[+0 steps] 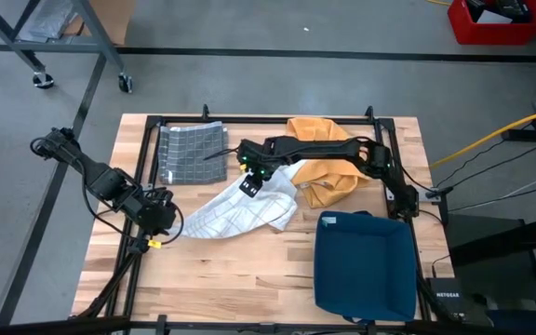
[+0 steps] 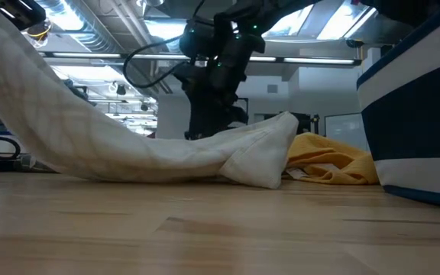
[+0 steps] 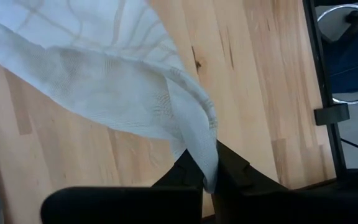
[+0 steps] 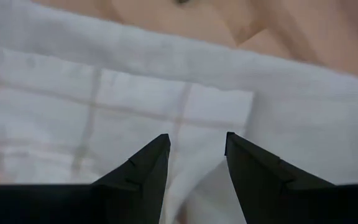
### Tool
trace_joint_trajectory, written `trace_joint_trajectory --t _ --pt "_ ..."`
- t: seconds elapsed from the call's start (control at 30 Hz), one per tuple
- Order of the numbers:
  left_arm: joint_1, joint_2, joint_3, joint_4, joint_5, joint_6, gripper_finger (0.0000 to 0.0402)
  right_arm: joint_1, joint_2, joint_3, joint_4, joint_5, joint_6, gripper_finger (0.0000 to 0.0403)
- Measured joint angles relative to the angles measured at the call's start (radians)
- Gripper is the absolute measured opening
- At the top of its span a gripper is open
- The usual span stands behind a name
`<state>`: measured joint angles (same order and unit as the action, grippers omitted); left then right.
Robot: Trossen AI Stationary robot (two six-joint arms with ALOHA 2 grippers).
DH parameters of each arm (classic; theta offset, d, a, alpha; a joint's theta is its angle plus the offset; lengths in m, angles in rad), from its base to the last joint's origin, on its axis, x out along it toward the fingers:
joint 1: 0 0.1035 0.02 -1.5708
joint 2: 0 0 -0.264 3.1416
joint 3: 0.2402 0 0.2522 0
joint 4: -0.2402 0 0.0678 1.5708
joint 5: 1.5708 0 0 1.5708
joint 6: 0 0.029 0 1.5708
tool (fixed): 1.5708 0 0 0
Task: Fold towel
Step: Fold the white towel
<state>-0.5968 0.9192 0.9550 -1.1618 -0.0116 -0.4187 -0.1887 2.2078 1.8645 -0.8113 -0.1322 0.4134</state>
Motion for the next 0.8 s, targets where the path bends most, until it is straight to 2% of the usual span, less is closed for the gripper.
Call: trace_joint_trajectory --t 0.3,0.8 --pt "0.000 0.000 0.000 0.000 0.000 0.000 0.0001 -0.017 0.009 0.000 -0.001 0.027 0.003 0.0166" --pt "0.000 0.000 0.000 0.000 -0.002 -0.001 0.0001 -0.015 0.066 0.000 -0.006 0.006 0.031 0.0166"
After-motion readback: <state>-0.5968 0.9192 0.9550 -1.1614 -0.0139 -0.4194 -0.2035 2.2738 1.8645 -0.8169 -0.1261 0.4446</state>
